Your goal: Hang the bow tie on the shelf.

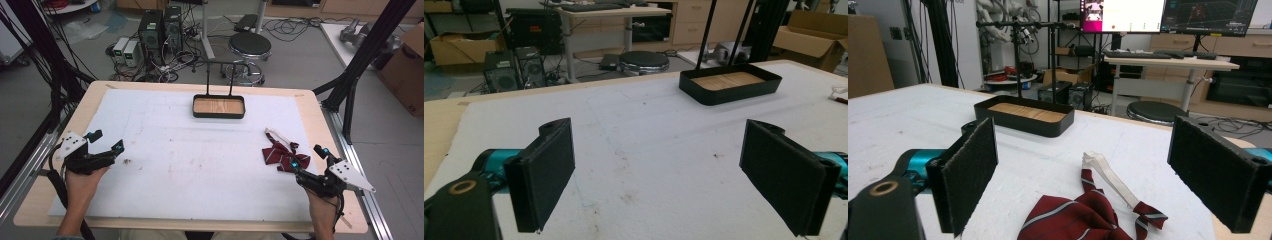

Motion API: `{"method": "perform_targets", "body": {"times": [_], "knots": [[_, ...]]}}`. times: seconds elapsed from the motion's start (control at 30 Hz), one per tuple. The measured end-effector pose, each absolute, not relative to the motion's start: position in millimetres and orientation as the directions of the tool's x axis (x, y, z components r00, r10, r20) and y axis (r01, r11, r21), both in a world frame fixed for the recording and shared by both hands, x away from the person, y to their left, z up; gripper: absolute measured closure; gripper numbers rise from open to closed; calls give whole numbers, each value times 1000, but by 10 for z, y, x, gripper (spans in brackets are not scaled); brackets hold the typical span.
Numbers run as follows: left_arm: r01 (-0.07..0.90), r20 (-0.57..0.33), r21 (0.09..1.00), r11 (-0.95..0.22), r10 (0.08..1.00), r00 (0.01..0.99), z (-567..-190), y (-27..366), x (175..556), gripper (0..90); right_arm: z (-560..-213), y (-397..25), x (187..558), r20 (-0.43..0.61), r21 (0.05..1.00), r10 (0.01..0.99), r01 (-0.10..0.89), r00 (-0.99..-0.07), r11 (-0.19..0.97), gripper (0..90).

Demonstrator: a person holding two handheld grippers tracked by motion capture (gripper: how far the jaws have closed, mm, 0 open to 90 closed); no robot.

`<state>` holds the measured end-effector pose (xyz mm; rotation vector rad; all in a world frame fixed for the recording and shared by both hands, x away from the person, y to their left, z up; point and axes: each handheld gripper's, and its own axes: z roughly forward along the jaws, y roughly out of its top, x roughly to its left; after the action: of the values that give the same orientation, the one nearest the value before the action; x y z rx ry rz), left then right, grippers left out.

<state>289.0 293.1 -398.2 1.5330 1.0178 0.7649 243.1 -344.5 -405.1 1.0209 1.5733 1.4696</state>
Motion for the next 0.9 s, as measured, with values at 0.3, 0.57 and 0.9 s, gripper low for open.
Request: {"method": "perform_targets", "body": {"times": [0.3, 0.57, 0.9], "knots": [[201, -50, 979, -40, 906, 421, -3974, 2940, 2884, 147, -4070, -3456, 2432, 4, 997, 914, 69, -407, 27, 117], [198, -51, 979, -38, 905, 423, -3967, 2940, 2872, 147, -4073, -3454, 2429, 0, 997, 912, 67, -410, 30, 117], [201, -49, 979, -42, 902, 429, -3971, 2932, 2876, 149, -4091, -3477, 2462, 19, 997, 908, 79, -418, 15, 118]]}}
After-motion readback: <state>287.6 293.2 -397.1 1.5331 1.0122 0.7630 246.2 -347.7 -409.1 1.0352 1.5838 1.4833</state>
